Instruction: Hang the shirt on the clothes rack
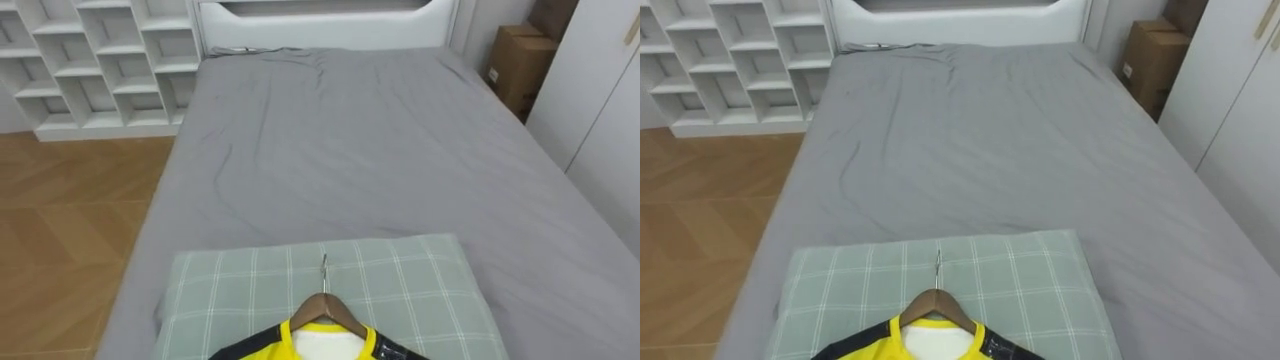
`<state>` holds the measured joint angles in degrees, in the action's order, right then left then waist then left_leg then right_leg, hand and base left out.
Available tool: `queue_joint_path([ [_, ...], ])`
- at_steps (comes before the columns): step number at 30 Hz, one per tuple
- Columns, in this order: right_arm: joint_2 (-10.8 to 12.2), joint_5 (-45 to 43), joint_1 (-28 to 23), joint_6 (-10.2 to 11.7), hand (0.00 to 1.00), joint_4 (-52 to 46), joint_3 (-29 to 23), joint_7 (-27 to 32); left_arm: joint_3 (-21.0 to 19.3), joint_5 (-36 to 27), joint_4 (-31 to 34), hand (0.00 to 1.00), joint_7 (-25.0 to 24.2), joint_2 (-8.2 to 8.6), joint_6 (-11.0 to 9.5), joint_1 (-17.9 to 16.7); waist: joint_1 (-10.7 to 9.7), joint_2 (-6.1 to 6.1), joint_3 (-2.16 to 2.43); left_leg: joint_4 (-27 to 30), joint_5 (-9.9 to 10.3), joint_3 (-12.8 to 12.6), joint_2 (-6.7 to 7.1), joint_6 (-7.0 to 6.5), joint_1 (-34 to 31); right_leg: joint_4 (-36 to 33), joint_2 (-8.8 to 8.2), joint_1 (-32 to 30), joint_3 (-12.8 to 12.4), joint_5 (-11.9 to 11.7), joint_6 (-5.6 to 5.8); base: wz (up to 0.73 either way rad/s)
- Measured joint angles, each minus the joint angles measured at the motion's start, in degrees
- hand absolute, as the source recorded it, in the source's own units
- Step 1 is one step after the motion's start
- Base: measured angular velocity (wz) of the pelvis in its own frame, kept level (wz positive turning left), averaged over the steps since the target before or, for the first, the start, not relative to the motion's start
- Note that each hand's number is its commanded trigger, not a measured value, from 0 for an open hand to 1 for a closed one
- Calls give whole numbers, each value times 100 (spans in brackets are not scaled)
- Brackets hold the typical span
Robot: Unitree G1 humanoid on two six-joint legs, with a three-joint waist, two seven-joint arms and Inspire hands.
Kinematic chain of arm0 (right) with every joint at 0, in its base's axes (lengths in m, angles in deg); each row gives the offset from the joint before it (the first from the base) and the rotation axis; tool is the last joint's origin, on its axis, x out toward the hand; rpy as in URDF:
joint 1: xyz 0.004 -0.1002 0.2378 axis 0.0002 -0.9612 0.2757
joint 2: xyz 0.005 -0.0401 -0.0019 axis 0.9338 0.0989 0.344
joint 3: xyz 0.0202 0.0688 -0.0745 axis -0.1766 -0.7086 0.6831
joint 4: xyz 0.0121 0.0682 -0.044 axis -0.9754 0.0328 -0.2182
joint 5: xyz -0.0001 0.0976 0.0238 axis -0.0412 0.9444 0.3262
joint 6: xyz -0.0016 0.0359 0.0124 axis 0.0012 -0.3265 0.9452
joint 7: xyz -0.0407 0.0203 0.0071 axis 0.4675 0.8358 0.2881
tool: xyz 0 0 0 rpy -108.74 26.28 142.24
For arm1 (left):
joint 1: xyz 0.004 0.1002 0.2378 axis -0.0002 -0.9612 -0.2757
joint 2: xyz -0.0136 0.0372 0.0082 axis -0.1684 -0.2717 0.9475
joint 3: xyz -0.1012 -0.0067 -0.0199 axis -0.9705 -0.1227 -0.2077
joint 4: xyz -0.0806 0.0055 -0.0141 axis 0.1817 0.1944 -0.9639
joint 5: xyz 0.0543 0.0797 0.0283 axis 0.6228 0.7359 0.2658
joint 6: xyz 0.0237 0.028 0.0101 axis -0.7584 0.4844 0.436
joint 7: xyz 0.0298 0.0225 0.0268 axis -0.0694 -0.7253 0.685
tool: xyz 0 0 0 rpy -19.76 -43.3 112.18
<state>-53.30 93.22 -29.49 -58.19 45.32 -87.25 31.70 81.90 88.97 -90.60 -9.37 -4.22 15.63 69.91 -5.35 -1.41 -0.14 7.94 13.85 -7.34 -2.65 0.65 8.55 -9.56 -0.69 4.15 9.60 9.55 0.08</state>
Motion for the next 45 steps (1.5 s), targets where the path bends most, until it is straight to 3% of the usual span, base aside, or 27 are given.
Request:
queue_joint_path([
  [2, 12, 11, 53, 9, 0, 53, 0, -1, 11, 500, 36, 0, 30, 0, -2, 60, -70, 6, 4, 0, 0, -1, 5, 0, 6, -13, -5, 3, -4, 1, 1, 0],
  [8, 11, 15, 69, 27, 0, 244, -1, -12, 31, 1166, 41, 0, 33, 2, -14, 240, -105, 1, 2, 0, 0, 8, 8, 0, -1, -22, -10, 1, 4, 8, 14, 0],
  [25, -34, 89, 137, 29, 0, 271, 3, -80, 218, 1710, 158, 0, 111, -1, 13, 330, -239, -35, -16, 65, 0, 120, 37, 0, -87, 2, -37, -20, 73, 20, 33, 3],
  [33, -52, 92, 162, 30, 0, 442, 11, -83, 335, 2313, 161, 0, 62, -1, 28, 417, -255, -30, -16, 68, 0, 118, 36, -1, -68, 4, -34, -23, 61, 20, 33, 0],
  [45, -103, 137, 114, -9, 0, 511, 312, 17, 973, 2414, 138, 0, 49, 0, 256, 472, -420, 9, -42, 66, 0, 3, 35, 0, -20, -20, -26, -21, -46, 20, 33, -3],
])
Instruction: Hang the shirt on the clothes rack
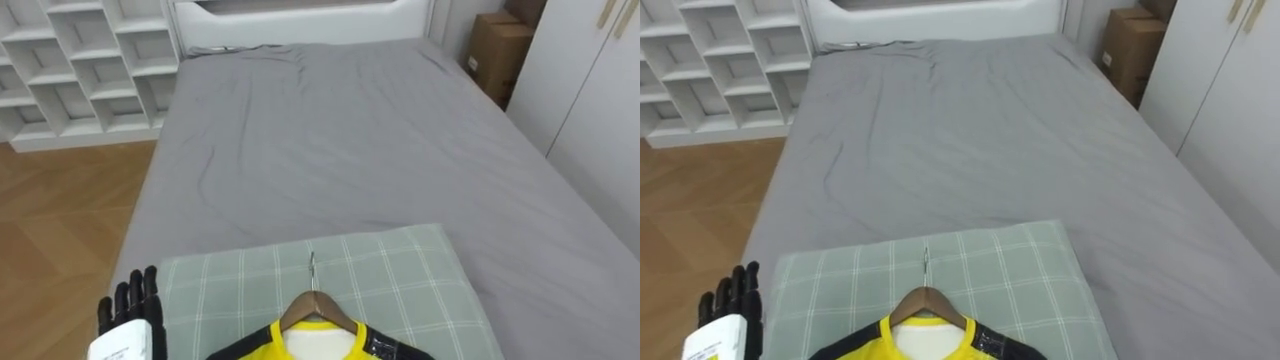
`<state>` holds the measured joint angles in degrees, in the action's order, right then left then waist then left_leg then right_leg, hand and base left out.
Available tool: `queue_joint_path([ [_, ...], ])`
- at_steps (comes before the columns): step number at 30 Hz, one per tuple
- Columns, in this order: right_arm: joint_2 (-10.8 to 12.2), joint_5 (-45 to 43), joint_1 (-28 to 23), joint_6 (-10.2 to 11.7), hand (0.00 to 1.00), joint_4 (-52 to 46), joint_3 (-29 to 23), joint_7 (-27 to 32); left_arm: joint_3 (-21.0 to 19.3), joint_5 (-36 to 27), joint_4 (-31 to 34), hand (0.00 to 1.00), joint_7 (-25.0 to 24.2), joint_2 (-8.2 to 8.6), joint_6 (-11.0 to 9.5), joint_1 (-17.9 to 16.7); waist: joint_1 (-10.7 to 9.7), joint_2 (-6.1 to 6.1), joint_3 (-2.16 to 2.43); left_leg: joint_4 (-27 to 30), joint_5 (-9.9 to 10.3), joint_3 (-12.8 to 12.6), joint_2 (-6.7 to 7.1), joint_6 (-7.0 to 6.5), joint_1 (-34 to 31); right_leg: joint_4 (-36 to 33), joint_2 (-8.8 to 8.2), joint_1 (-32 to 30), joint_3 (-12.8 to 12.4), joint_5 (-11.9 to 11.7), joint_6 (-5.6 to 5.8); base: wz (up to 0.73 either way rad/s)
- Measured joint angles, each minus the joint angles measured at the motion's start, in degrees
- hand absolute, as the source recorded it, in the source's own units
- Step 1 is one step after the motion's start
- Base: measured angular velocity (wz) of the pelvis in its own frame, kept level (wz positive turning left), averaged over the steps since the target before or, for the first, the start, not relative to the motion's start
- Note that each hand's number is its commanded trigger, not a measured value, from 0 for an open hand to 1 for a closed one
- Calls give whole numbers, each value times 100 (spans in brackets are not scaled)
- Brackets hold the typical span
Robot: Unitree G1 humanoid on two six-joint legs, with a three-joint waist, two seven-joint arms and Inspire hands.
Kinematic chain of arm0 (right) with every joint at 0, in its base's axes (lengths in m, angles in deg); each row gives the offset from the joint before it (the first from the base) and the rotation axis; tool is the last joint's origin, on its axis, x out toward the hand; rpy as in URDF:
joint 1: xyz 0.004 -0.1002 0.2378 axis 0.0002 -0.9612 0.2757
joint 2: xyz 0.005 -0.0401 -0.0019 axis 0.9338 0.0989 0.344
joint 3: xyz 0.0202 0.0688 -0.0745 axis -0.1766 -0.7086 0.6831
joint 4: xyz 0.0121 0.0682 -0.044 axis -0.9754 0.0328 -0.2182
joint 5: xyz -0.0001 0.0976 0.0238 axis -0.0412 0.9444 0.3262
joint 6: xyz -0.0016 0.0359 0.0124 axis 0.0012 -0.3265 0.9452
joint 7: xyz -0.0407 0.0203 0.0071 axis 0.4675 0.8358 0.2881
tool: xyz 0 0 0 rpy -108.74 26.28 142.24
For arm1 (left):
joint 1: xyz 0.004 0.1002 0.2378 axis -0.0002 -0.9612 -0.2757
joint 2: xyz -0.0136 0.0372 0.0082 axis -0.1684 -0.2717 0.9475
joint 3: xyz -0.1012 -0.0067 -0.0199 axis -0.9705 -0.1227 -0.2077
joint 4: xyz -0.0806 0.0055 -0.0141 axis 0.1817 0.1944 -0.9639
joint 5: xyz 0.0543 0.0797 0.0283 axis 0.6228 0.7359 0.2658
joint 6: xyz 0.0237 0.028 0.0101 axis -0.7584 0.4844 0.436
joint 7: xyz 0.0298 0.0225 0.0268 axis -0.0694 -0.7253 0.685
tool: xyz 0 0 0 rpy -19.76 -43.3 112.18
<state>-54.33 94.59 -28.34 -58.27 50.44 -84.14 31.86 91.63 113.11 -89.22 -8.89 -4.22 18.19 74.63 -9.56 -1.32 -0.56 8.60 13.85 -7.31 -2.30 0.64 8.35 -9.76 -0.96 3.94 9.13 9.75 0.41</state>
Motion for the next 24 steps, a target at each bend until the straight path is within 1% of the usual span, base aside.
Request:
queue_joint_path([
  [3, -35, -158, -18, -34, 0, 40, 127, -4, 74, 13, 0, 0, -124, 0, 64, 0, -20, 11, -6, -3, 0, -40, 0, 0, 24, -8, 10, 12, -104, 0, 0, -13],
  [5, -42, -327, 15, -47, 0, 46, 143, -3, 74, 17, 2, 0, -208, -1, 99, 37, -109, 16, -8, -3, 0, -55, 2, 0, 34, -15, 9, -7, -114, 0, 0, -2],
  [9, -55, -463, -9, -161, 0, 40, 160, 4, 164, 37, 4, 0, -335, -3, 138, 168, -141, 16, -8, -2, 0, -82, 2, 0, 70, -40, 11, -17, -123, -1, 0, -5],
  [14, -77, -858, -1, -206, 0, -37, 160, 15, 361, 347, 10, 0, -494, -13, 186, 211, -210, 13, -8, -4, 0, -153, -1, 0, 102, -82, 7, -10, -145, 0, 1, -2],
  [19, -78, -930, 52, -258, 0, -13, 183, 58, 425, 431, 8, 0, -591, -6, 237, 224, -278, 13, -8, -11, 0, -187, -1, 0, 100, -85, 10, -13, -186, 0, 1, -2],
  [21, -77, -1045, 49, -304, 0, -9, 183, 58, 429, 535, 9, 0, -621, -1, 280, 224, -293, 7, -4, -15, 0, -189, 1, 0, 101, -85, 11, -14, -191, 0, 1, 0],
  [23, -74, -1166, 53, -405, 0, -10, 185, 58, 445, 633, 9, 0, -718, 7, 361, 225, -337, 1, 1, -16, 0, -191, 1, 0, 101, -87, 11, -12, -198, 0, 1, 0],
  [24, -74, -1218, 54, -413, 0, -10, 185, 58, 455, 636, 9, 0, -734, 7, 380, 225, -344, -1, 2, -18, 0, -191, 1, 0, 100, -87, 11, -12, -201, 0, 1, 0],
])
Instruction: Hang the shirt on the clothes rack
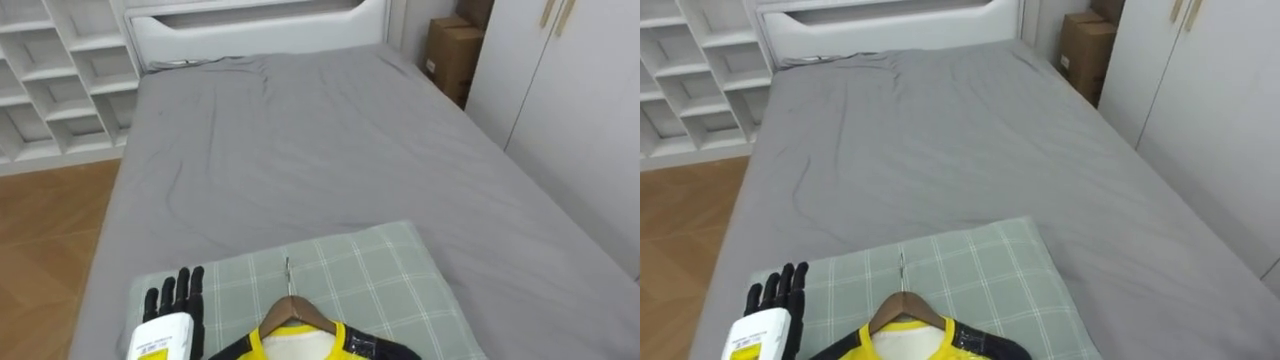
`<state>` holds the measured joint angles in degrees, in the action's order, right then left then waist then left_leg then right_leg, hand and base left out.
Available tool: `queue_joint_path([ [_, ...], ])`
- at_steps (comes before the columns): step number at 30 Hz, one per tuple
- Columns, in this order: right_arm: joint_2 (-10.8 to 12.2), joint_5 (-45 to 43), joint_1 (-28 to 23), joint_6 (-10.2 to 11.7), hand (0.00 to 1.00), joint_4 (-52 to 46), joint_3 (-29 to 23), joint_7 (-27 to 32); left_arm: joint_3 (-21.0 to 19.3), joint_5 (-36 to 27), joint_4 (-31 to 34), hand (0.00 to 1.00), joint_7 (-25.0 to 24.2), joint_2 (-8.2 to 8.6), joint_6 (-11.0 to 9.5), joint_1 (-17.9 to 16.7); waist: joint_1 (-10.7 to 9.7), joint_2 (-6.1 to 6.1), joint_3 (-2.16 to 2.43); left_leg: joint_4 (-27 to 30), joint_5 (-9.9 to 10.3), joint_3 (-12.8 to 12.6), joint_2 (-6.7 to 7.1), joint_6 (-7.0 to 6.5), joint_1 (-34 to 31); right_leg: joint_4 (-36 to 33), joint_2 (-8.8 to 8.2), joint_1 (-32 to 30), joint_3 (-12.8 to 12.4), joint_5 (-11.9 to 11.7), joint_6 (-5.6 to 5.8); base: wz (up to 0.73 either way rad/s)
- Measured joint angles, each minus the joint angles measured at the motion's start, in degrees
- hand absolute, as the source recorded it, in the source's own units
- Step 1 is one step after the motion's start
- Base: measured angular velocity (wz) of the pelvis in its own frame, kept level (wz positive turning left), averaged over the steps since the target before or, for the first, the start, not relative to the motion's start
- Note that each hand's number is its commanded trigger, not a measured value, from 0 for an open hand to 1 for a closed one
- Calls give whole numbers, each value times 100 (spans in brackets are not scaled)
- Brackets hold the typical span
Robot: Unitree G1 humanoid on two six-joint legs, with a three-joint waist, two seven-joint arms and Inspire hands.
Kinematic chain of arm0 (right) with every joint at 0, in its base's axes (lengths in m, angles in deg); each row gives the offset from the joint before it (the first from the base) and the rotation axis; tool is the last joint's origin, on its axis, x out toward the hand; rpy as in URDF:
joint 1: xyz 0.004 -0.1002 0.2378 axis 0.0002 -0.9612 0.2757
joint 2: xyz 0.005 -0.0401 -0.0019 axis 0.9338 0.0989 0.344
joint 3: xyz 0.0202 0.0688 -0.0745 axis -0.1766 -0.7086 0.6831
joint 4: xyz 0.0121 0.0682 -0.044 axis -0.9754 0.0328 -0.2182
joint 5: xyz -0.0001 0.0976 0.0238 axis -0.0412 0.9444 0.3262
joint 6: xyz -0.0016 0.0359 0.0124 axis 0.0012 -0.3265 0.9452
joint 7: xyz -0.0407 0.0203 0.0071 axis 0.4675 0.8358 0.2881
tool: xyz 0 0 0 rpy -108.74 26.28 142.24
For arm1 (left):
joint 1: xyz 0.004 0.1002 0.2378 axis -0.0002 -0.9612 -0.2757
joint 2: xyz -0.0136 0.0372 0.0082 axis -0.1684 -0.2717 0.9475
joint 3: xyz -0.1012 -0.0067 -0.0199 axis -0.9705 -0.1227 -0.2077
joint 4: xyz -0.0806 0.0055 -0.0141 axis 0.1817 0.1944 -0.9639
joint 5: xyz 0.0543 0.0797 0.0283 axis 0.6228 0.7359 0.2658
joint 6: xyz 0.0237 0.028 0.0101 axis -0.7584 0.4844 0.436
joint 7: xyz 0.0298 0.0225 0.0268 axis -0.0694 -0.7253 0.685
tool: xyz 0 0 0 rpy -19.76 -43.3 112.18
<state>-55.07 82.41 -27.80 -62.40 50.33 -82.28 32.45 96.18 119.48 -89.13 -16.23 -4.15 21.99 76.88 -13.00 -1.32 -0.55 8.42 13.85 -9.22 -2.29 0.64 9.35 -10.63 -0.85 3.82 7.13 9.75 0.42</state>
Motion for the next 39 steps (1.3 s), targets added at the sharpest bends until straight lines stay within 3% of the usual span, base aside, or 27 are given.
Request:
queue_joint_path([
  [12, 0, -441, -12, -72, 0, -35, -12, 85, 80, 127, -3, 0, -297, 0, 169, 58, -112, 19, 10, -11, 0, -18, 0, 0, 11, -1, 11, -7, -56, 0, 0, -1],
  [20, 8, -552, 2, -74, 0, -46, -40, 17, 123, 73, -399, 0, -606, 1, 178, 88, -223, 119, 48, -14, 0, -36, -6, 0, 22, -18, 12, -5, -52, -1, -1, 0],
  [24, 7, -555, 6, -119, 0, -55, -41, 5, 121, -143, -524, 0, -732, 6, 203, 105, -208, 162, 52, -14, 0, -178, -18, 0, 35, -14, 21, -10, -75, -14, -1, -6],
  [28, 8, -554, 4, -122, 0, -68, -39, 5, 121, -161, -927, 0, -872, 31, 221, 288, -220, 161, 50, -14, 0, -197, -17, 0, 41, -14, 21, -12, -98, -31, 1, -2],
  [39, 9, -559, -4, -118, 0, -80, 10, -10, 110, -706, -1130, 0, -1067, 67, 210, 390, -209, 171, 13, -15, 0, -197, -19, 0, 38, -12, 22, -14, -106, -34, -1, 0],
])
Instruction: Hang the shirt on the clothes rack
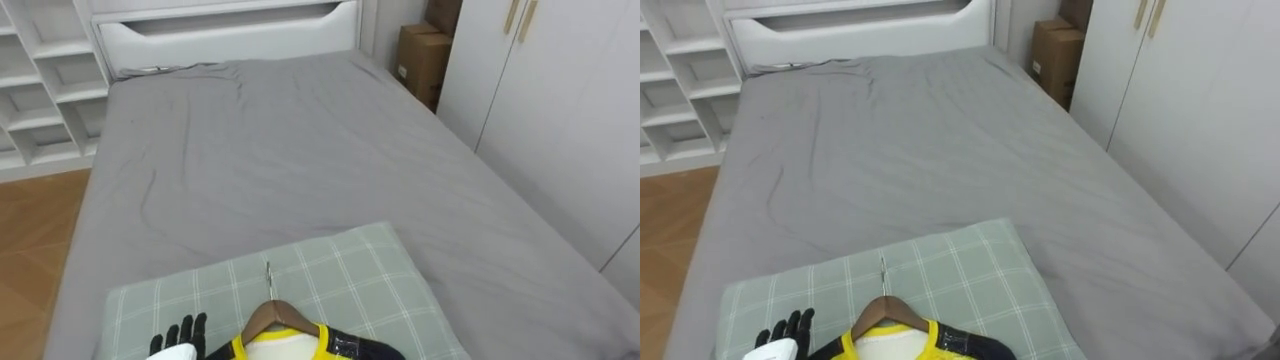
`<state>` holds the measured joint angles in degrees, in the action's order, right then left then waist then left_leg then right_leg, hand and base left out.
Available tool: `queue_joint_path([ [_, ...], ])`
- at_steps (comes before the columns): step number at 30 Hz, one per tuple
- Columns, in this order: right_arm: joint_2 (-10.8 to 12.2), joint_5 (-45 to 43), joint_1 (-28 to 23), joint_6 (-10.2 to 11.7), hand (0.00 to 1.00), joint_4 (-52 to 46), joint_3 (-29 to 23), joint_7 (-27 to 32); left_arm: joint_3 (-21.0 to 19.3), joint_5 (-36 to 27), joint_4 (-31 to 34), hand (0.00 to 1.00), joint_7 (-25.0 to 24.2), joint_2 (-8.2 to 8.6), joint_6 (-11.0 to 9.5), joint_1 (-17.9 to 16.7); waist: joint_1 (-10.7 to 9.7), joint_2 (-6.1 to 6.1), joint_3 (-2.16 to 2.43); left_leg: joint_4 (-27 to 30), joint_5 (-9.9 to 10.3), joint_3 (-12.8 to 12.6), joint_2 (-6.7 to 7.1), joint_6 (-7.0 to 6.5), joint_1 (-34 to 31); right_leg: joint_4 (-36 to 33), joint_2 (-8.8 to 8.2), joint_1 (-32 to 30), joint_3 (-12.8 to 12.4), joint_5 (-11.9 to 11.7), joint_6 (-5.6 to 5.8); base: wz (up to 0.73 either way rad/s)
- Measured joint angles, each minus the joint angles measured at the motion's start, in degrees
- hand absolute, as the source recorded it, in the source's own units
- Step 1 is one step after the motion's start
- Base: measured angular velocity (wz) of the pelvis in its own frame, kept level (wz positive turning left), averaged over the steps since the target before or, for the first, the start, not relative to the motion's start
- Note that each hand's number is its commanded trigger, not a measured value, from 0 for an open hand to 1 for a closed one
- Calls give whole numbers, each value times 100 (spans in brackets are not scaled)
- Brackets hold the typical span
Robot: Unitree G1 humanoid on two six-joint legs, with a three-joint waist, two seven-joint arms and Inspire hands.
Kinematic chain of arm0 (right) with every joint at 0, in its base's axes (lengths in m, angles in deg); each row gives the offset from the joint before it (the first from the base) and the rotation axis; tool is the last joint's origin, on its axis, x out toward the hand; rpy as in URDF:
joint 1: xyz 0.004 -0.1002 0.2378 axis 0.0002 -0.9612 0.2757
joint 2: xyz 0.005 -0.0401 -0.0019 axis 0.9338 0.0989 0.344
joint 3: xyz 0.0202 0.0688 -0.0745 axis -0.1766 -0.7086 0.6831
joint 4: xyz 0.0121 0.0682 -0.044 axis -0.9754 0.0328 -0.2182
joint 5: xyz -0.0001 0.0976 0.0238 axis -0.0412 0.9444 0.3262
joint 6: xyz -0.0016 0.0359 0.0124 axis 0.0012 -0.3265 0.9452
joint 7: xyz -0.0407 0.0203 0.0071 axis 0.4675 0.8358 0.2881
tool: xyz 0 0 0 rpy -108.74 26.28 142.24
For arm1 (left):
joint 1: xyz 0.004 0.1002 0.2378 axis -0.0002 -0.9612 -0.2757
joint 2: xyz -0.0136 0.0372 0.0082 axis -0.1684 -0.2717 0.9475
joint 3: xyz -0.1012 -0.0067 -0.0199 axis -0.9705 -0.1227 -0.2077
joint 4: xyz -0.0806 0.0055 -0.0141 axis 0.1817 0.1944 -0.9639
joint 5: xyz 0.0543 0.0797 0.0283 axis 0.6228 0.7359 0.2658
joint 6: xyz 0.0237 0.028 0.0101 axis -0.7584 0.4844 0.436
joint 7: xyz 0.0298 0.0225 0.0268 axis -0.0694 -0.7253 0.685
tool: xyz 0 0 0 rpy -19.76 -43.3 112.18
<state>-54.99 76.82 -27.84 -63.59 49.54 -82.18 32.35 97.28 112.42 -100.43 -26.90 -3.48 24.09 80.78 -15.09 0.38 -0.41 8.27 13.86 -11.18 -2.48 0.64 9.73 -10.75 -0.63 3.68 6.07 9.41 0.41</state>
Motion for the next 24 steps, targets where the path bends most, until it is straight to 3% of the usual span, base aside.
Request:
queue_joint_path([
  [24, 2, 26, -221, 0, 0, -49, 7, 19, -48, -48, -109, 0, -444, 4, 4, 198, 71, -2, -19, -8, 1, -133, -2, -1, -54, -114, 16, -183, -140, 1, 1, -3],
])
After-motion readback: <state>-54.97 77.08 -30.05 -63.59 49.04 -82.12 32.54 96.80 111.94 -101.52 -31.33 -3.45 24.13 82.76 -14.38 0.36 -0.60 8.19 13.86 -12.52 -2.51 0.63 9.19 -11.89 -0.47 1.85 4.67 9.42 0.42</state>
